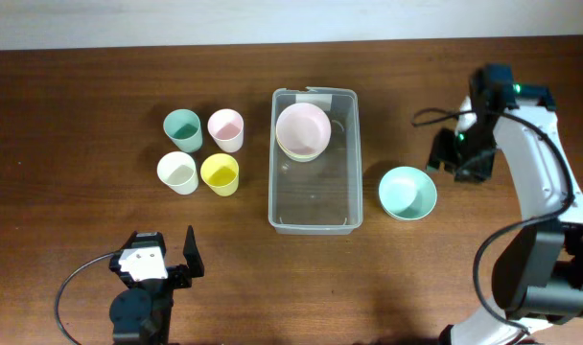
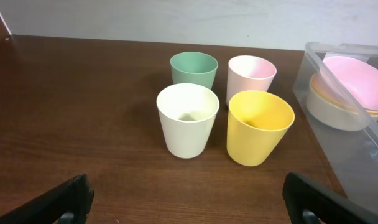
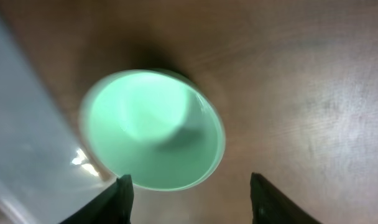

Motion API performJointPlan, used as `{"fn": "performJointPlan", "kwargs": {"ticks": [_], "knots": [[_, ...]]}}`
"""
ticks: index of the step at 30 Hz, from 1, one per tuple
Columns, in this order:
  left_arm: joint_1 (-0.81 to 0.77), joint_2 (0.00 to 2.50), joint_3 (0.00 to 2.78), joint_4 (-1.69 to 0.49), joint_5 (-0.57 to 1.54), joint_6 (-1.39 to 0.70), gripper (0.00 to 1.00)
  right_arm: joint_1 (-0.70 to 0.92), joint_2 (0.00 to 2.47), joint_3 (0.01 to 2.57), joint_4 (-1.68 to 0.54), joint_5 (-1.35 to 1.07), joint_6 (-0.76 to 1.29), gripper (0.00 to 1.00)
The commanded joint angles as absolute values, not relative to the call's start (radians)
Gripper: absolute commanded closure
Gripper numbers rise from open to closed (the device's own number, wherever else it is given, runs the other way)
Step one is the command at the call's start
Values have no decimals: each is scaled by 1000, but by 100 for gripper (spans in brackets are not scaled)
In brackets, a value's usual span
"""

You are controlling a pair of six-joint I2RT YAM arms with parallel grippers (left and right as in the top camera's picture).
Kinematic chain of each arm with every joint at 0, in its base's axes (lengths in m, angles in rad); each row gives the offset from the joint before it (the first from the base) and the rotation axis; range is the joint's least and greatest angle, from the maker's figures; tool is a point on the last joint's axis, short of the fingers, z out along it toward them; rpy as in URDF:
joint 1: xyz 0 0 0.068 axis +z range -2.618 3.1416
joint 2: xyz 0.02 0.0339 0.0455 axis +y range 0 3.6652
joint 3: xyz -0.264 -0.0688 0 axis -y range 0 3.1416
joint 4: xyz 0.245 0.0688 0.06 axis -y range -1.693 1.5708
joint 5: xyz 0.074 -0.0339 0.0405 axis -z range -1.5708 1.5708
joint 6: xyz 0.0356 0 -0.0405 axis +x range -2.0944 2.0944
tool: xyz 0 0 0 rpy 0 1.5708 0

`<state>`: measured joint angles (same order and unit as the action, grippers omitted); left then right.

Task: Pack container
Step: 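Move the right gripper to the green bowl and grasp its rim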

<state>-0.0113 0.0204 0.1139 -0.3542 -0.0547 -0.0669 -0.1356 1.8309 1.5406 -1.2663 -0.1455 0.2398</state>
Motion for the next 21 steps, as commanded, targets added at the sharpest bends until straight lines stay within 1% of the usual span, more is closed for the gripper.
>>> {"fn": "performJointPlan", "kwargs": {"ticks": [1,4,6,9,11,13,15,17,21], "knots": [[-15,12,108,-353,-41,-52,0,-186,1839,1397,-1182,-236,244,45],[-15,12,108,-352,-41,-52,0,-198,1839,1284,-1068,-305,245,49],[-15,12,108,-352,-41,-52,0,-198,1839,1184,-930,-370,257,54],[-15,12,108,-352,-41,-52,0,-198,1839,1091,-810,-374,352,63],[-15,12,108,-352,-41,-52,0,-198,1839,1046,-749,-374,400,71],[-15,12,108,-353,-41,-52,0,-200,1839,1013,-688,-375,425,85],[-15,12,108,-352,-41,-52,0,-200,1838,1014,-664,-378,425,92],[-15,12,108,-352,-41,-52,0,-211,1822,1015,-620,-440,424,96],[-15,12,108,-352,-41,-52,0,-234,1734,1066,-592,-571,424,96]]}}
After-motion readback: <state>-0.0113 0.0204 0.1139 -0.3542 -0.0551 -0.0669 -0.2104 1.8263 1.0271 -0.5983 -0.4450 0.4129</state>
